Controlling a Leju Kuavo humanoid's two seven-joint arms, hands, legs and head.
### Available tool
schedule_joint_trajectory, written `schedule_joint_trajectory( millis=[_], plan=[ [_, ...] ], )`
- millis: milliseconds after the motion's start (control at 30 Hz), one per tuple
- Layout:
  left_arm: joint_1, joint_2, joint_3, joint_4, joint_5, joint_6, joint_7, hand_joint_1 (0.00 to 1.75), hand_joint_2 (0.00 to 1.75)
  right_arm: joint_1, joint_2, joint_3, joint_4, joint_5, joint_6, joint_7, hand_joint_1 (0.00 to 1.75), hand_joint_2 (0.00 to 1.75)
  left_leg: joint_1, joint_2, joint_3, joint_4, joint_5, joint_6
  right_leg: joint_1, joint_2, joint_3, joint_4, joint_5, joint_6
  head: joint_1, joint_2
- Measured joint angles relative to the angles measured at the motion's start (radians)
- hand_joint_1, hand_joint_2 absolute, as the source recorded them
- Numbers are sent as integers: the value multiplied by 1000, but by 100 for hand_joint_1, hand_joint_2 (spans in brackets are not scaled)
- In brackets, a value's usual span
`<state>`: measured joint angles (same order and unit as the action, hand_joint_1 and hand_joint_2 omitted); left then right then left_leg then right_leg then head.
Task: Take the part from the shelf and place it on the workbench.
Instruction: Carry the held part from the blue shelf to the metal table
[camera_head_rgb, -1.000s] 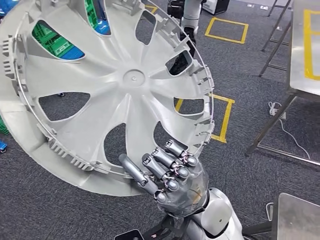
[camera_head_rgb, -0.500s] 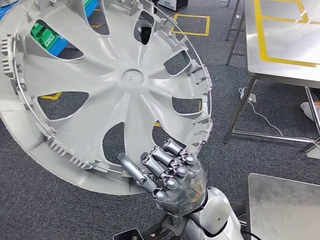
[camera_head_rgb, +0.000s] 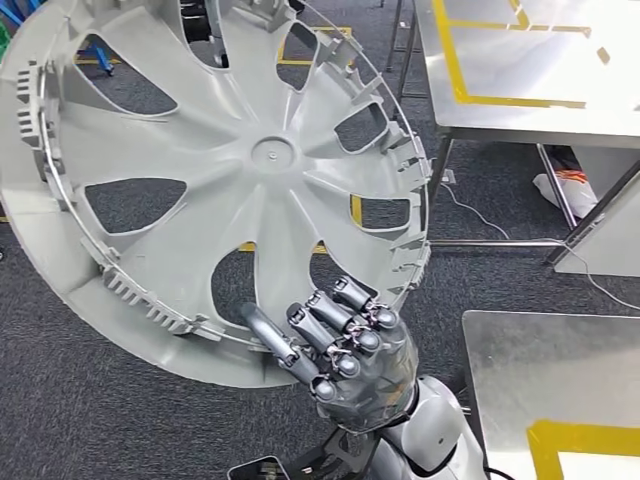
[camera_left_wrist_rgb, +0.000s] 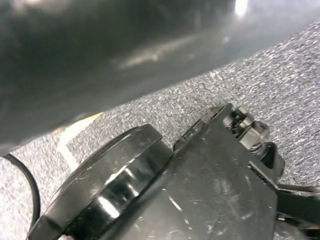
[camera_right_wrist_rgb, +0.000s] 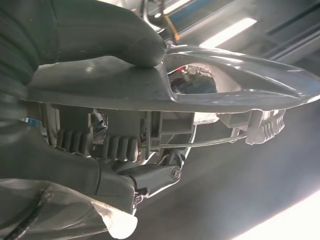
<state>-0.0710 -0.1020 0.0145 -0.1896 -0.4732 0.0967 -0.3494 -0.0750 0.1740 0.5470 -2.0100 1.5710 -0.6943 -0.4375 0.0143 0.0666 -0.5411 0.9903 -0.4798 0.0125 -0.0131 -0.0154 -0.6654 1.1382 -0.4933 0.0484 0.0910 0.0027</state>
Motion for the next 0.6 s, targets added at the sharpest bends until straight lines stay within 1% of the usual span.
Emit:
schedule_joint_trajectory(
  millis=[33, 67, 100, 167, 200, 233, 267, 300, 333, 367, 400, 433, 467, 500, 533, 567, 600],
  plan=[
    [-2, 0, 0, 0, -1, 0, 0, 0, 0, 0, 0, 0, 0, 0, 0, -1, 175, 175, -2, 5, 1, 1, -2, -5, 1, -9, 40, -67, 20, -3, 0, 0],
    [-3, 0, 0, 0, -2, 1, 0, 0, 0, -1, 0, 0, 0, 0, 0, -2, 175, 175, -4, 9, 2, 2, -3, -10, 3, -14, 67, -112, 30, -8, -1, 0],
    [-5, 1, 0, 0, -3, 1, 0, 0, 0, -1, 0, 0, 0, 0, 0, -3, 175, 175, -5, 11, 2, 2, -3, -15, 5, -16, 79, -131, 30, -14, -2, 0],
    [-7, 1, 0, 0, -5, 1, 0, 0, 0, -1, 0, -1, 0, 0, 0, -5, 175, 175, -6, 15, 3, 2, -1, -24, 8, -10, 80, -132, 30, -28, -2, 0],
    [-8, 1, 0, 0, -5, 1, 0, 0, 0, -1, 1, -2, 0, 0, 0, -6, 175, 175, -4, 11, 4, 5, -5, -29, 8, -7, 80, -134, 31, -34, -3, 0],
    [-8, 1, 0, 0, -6, 1, 0, 0, 0, -1, 1, -2, 0, 0, 0, -7, 175, 175, -2, 0, -2, 19, -19, -34, 7, -5, 81, -136, 32, -41, -3, 0],
    [-8, 1, 0, 0, -6, 1, 0, 0, 0, -1, 2, -2, 0, 0, 0, -8, 175, 175, -1, -16, -15, 53, -42, -38, 5, -2, 82, -138, 33, -47, -5, 0],
    [-7, 2, 0, 0, -6, 1, 0, 0, 0, -2, 2, -3, 0, 0, 0, -10, 175, 175, 0, -35, -40, 110, -75, -40, 5, 1, 83, -139, 34, -52, -6, 0],
    [-5, 2, 0, 0, -6, 1, 0, 0, 0, -2, 3, -3, 0, 0, 0, -10, 175, 175, 0, -49, -74, 183, -109, -40, 6, 5, 83, -139, 34, -56, -8, 0],
    [-2, 3, 0, 0, -6, 1, 0, 0, 0, -2, 3, -3, 0, 0, 0, -11, 175, 175, 0, -55, -106, 252, -135, -40, 8, 9, 83, -138, 34, -58, -8, 0],
    [0, 3, 0, 0, -6, 1, 0, 0, 0, -2, 3, -3, 0, 0, 0, -11, 175, 175, 0, -58, -128, 296, -143, -39, 11, 15, 83, -138, 33, -59, -8, 0],
    [2, 3, 0, 0, -6, 1, 0, 0, 0, -2, 3, -3, 0, 0, 0, -12, 175, 175, -1, -59, -135, 303, -132, -36, 13, 21, 84, -137, 33, -60, -8, 0],
    [2, 3, 0, 0, -6, 1, 0, 0, 0, -2, 3, -3, 0, 0, 0, -12, 175, 175, -1, -59, -121, 268, -102, -33, 14, 26, 84, -136, 33, -59, -8, 0],
    [2, 3, 0, 0, -7, 1, 0, 0, 0, -2, 3, -3, 0, 0, 0, -13, 175, 175, -3, -60, -94, 203, -62, -27, 15, 31, 85, -135, 33, -59, -8, 0],
    [1, 5, 0, 0, -7, 1, 0, 0, 0, -2, 3, -3, 0, 0, 0, -14, 175, 175, -5, -63, -64, 133, -28, -21, 16, 35, 85, -133, 32, -58, -8, 0],
    [0, 6, 0, 0, -8, 0, 0, 0, 0, -3, 3, -3, 0, 0, 0, -14, 175, 175, -6, -66, -38, 72, -6, -17, 18, 38, 84, -131, 32, -56, -8, 0],
    [-1, 6, 0, 0, -8, 0, 0, 0, 0, -3, 3, -3, 0, 0, 0, -14, 175, 175, -7, -68, -23, 33, 5, -15, 20, 40, 81, -128, 30, -55, -7, 0]
  ],
)
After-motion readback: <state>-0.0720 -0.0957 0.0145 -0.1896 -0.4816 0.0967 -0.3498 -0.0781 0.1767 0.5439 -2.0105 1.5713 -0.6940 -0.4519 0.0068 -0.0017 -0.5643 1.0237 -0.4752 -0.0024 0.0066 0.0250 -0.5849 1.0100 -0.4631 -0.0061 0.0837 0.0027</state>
